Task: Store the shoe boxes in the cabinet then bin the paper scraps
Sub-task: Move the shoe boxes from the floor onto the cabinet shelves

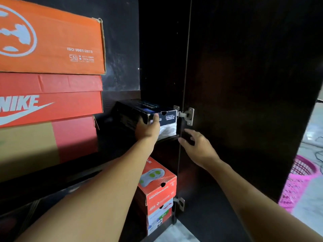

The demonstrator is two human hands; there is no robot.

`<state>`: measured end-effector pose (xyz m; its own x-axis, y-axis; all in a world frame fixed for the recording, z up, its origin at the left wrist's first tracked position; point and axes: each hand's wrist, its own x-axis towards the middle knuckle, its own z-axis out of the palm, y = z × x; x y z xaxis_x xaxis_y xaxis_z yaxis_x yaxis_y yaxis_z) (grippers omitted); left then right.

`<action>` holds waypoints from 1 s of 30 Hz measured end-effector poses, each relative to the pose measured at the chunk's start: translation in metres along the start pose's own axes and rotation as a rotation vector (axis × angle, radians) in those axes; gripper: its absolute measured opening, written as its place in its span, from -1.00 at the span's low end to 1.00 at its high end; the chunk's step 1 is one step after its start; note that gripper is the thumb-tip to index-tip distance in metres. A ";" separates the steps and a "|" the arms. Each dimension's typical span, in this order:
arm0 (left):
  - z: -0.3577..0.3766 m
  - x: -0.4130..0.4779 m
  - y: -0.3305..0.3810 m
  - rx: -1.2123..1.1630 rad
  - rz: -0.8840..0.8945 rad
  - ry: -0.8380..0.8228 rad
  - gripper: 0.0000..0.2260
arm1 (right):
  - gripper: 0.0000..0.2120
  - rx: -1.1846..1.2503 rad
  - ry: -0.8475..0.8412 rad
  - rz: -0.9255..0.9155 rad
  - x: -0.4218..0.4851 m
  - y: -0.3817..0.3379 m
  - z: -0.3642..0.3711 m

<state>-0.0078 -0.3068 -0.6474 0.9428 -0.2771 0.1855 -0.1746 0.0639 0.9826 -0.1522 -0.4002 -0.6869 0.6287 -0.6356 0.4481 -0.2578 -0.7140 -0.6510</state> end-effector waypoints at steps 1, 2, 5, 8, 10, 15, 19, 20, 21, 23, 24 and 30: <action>0.002 -0.009 -0.002 0.024 0.012 -0.005 -0.40 | -0.46 -0.006 0.006 0.015 -0.012 0.005 -0.007; 0.005 -0.020 -0.005 0.049 0.021 -0.013 -0.35 | -0.47 -0.015 0.014 0.035 -0.025 0.011 -0.015; 0.013 -0.062 -0.021 0.083 0.073 -0.061 -0.34 | -0.51 -0.048 0.046 0.095 -0.075 0.030 -0.040; 0.023 -0.116 -0.036 0.204 0.090 -0.162 -0.40 | -0.54 -0.079 0.087 0.169 -0.132 0.049 -0.065; 0.031 -0.156 -0.048 0.258 0.105 -0.259 -0.46 | -0.55 -0.110 0.099 0.212 -0.171 0.065 -0.079; 0.042 -0.265 -0.084 0.353 0.021 -0.491 -0.49 | -0.58 -0.138 0.127 0.300 -0.269 0.105 -0.106; 0.042 -0.346 -0.112 0.399 -0.071 -0.638 -0.48 | -0.55 -0.172 0.107 0.410 -0.344 0.136 -0.119; 0.042 -0.363 -0.121 0.415 -0.100 -0.662 -0.47 | -0.54 -0.173 0.101 0.441 -0.361 0.144 -0.120; 0.041 -0.380 -0.131 0.425 -0.133 -0.686 -0.47 | -0.54 -0.172 0.089 0.474 -0.377 0.151 -0.121; 0.037 -0.411 -0.152 0.424 -0.199 -0.718 -0.49 | -0.53 -0.186 0.051 0.538 -0.408 0.165 -0.122; 0.034 -0.426 -0.162 0.430 -0.223 -0.724 -0.52 | -0.51 -0.201 0.034 0.567 -0.422 0.172 -0.122; 0.021 -0.488 -0.220 0.511 -0.386 -0.776 -0.39 | -0.34 -0.304 -0.032 0.793 -0.480 0.207 -0.116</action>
<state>-0.4352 -0.2059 -0.9542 0.5465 -0.7518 -0.3689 -0.1691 -0.5305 0.8306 -0.5926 -0.2776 -0.9655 0.1984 -0.9758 -0.0918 -0.8137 -0.1118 -0.5704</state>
